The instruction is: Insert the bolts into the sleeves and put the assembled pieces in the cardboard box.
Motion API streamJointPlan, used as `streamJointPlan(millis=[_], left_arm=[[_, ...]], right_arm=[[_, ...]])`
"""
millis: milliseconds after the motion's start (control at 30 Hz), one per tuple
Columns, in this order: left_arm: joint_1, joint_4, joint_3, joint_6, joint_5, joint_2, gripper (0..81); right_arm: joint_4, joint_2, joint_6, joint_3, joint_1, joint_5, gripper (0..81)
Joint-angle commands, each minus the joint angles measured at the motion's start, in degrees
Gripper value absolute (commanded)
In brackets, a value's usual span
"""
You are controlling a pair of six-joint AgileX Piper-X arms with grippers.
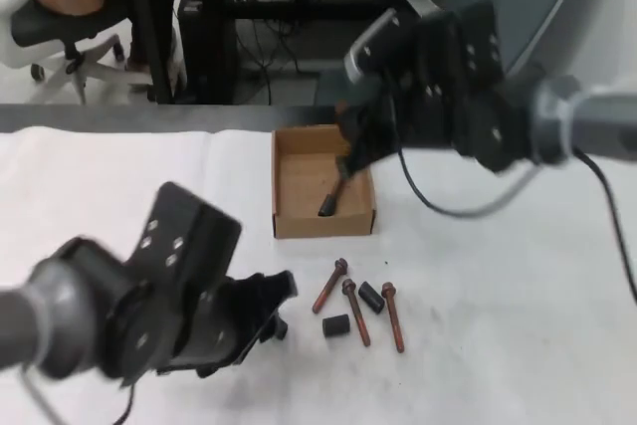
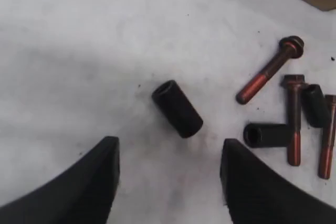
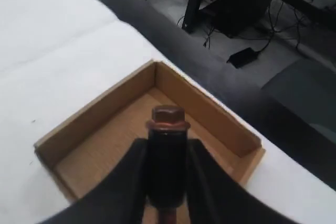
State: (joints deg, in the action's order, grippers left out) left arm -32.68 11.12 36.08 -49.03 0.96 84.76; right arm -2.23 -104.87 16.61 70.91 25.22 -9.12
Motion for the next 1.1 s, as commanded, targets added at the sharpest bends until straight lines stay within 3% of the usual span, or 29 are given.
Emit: streamJointPlan(millis=[0, 200, 367, 467, 667, 800, 900, 1000, 1067], left_arm=[[0.12, 1.02, 4.36, -1.61, -0.44, 3.78, 53.8], [0.12, 7.45, 9.52, -1.49, -2.09, 10.55, 53.2], [0.12, 7.53, 10.58, -2.12, -2.32, 13.99, 52.5], [0.12, 7.53, 11.17, -2.67, -3.09, 15.41, 40.7], [0.12, 6.81, 11.87, -0.73, -4.35, 16.10, 0.3], [0.12, 6.69, 11.87, 2.25, -4.35, 16.10, 1.7], [0.00, 6.68, 11.87, 6.32, -4.35, 15.48, 1.7], [-0.03, 6.68, 11.87, 9.50, -4.35, 13.74, 1.7], [-0.14, 6.68, 11.87, 11.93, -4.35, 11.63, 1.7]], right_arm=[[-2.20, -3.05, 0.51, 5.92, -0.73, -1.27, 0.0], [-4.96, -7.29, -0.27, 12.46, -1.76, -1.28, 0.0], [-5.18, -12.18, -6.12, 13.76, -2.53, -1.02, 0.0], [-5.18, -15.58, -6.41, 13.76, -2.53, -0.74, 0.0], [-6.34, -20.56, -7.63, 14.84, -2.22, 1.10, 0.0], [-8.35, -19.51, -7.63, 16.76, -2.19, -0.76, 0.7], [-11.22, -17.20, -7.63, 18.14, -2.19, -1.24, 18.2], [-13.53, -13.75, -7.63, 18.33, -2.19, -0.82, 53.9], [-17.04, -11.24, -8.10, 18.33, -2.19, 1.61, 66.8]])
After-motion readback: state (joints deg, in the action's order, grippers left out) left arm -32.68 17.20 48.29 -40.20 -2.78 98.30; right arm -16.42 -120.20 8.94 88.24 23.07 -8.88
